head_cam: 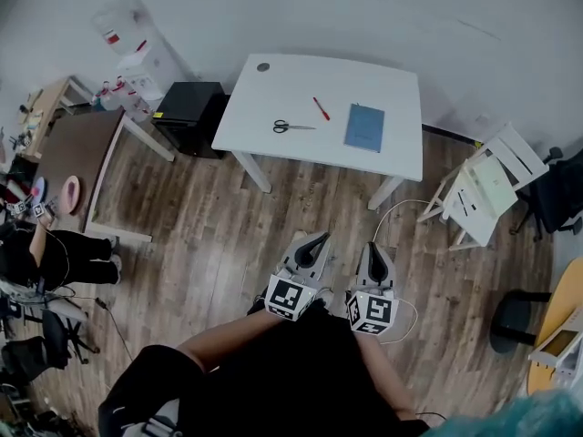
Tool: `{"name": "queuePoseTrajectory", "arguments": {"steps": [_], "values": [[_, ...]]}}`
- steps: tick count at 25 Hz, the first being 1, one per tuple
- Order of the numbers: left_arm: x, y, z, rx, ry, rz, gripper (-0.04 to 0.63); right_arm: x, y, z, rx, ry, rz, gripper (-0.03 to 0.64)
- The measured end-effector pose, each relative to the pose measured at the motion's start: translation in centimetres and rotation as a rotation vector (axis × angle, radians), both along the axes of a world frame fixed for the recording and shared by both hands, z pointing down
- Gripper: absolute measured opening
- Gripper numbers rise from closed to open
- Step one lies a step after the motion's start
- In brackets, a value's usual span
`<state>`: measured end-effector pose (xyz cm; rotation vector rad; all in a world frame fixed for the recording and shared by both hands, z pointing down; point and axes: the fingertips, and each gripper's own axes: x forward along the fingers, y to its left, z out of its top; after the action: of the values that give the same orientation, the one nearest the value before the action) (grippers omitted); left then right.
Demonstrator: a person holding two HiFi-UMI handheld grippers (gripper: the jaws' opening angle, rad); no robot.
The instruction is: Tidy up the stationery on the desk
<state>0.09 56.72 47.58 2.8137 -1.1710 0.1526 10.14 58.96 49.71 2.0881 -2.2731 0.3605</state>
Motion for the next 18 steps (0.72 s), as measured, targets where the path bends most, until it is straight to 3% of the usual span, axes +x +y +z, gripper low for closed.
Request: {"name": "queuePoseTrajectory", "arguments": {"steps": [10, 18], "values": [[1.9, -5.8, 1.4, -0.058, 0.044, 0.024, 0.014, 2.6, -3.7, 0.2, -0.009, 0.070, 0.088, 0.034], [1.1, -14.0, 2.0, -0.102, 0.077, 0.011, 0.014, 2.8, -11.3, -0.7, 0.009, 0.100, 0.124, 0.034]]}}
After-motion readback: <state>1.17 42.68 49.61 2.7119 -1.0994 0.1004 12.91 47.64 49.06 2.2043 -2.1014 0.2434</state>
